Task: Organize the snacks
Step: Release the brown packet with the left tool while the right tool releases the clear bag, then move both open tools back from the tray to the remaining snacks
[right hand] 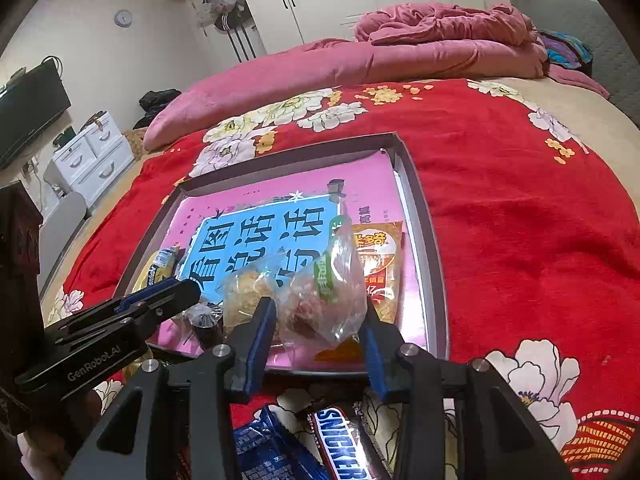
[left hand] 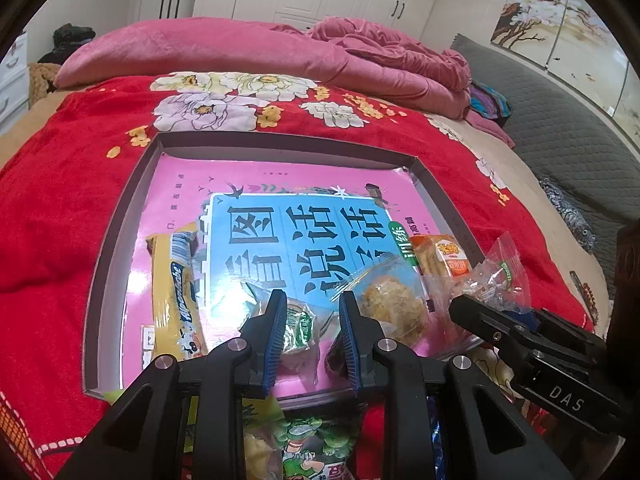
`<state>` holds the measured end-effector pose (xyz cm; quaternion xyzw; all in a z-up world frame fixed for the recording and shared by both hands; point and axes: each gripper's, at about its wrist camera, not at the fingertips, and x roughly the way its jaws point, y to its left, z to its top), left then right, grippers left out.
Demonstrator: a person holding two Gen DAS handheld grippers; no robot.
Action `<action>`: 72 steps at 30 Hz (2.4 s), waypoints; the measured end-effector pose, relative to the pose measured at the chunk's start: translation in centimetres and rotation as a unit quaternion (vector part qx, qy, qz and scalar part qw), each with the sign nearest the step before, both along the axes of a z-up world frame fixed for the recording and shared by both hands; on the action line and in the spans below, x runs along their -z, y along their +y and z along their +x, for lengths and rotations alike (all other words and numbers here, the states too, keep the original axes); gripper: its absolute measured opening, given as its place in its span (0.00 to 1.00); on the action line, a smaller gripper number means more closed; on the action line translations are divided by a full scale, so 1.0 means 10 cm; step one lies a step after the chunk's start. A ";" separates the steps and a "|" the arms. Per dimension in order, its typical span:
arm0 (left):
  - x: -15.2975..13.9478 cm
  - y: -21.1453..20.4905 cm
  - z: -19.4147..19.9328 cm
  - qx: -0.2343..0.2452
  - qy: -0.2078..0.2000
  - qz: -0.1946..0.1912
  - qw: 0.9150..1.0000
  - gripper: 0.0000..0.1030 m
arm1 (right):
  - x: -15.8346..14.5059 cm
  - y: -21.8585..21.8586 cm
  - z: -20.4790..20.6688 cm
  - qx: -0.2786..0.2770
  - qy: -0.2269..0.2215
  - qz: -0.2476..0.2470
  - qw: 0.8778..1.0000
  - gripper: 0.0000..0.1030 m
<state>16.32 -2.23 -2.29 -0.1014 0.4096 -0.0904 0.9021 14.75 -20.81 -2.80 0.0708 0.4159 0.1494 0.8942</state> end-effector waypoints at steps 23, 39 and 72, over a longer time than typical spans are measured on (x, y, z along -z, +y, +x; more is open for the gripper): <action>-0.03 0.00 -0.08 0.001 0.000 -0.005 1.000 0.44 | -0.09 -0.18 -0.03 0.024 -0.017 0.005 1.000 0.48; -0.10 0.06 -0.11 -0.007 -0.008 -0.013 1.000 0.55 | -0.07 0.05 -0.07 -0.020 -0.021 -0.018 0.999 0.52; -0.31 0.28 -0.31 -0.034 -0.048 -0.018 0.998 0.74 | -0.35 -0.20 -0.18 0.017 -0.082 0.009 0.996 0.69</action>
